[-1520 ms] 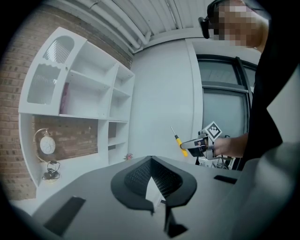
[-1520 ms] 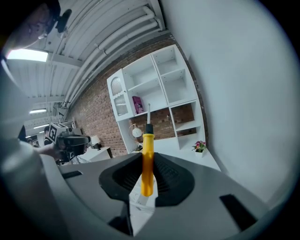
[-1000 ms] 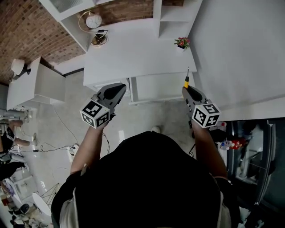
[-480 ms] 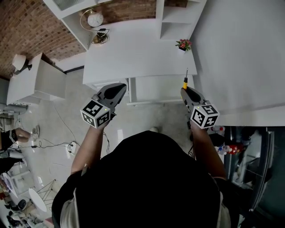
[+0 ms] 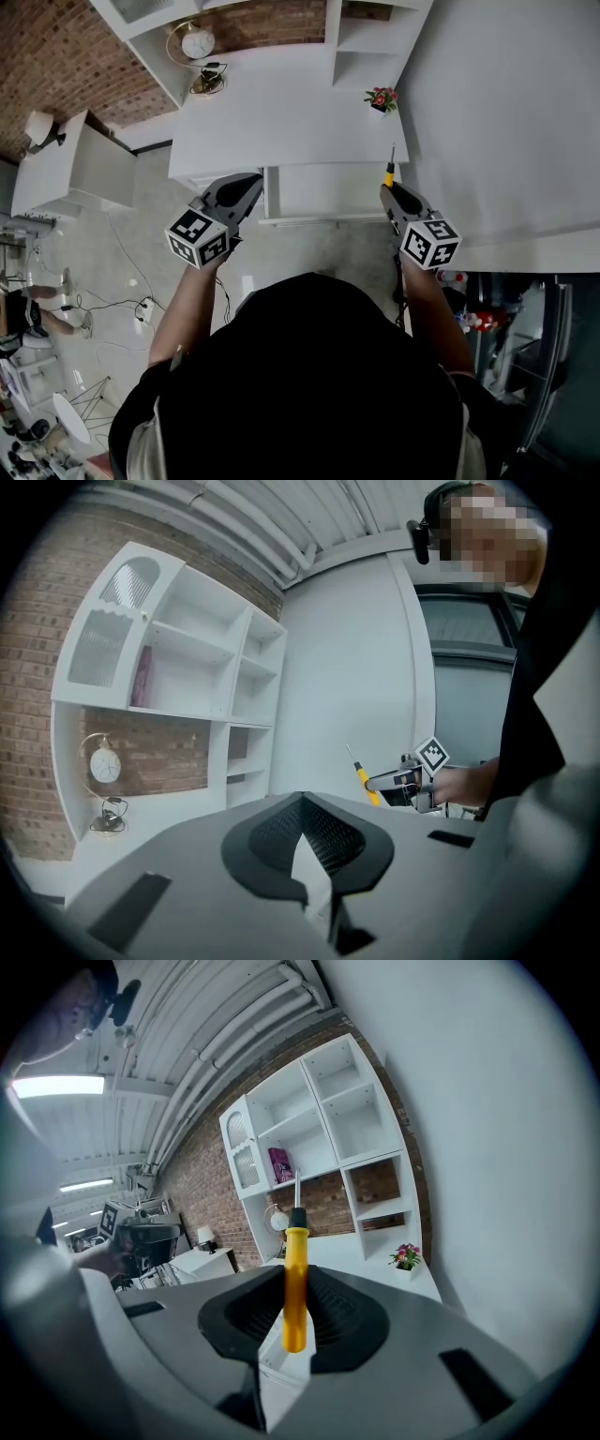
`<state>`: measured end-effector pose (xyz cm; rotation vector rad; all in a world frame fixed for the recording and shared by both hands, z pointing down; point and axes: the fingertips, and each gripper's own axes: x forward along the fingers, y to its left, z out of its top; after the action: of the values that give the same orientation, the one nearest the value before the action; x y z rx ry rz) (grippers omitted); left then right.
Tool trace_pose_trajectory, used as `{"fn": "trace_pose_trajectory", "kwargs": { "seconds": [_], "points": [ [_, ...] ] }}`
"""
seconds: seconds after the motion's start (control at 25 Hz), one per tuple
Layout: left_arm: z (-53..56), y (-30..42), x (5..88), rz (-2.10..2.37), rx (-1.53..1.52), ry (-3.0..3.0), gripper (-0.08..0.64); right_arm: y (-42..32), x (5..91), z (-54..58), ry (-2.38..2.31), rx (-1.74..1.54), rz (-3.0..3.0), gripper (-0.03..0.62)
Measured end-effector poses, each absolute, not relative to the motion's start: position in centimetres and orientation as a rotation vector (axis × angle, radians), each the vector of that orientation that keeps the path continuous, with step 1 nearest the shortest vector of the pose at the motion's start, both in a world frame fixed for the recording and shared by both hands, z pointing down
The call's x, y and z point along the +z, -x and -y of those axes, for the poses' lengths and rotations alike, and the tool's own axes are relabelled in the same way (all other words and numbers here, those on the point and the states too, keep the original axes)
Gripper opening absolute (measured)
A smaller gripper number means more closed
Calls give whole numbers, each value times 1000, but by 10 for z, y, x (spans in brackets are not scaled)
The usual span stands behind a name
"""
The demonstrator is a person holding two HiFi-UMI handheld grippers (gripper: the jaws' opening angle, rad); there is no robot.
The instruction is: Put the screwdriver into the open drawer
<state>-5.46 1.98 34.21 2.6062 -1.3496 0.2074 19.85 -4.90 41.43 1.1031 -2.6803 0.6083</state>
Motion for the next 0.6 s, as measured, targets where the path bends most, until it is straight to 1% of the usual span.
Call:
{"fn": "trace_pose_trajectory", "kwargs": {
  "seconds": [0.6],
  "points": [
    [-34, 47, 342, 1355, 178, -2595, 15, -215, 409, 40, -1107, 593, 2678, 83]
  ]
}}
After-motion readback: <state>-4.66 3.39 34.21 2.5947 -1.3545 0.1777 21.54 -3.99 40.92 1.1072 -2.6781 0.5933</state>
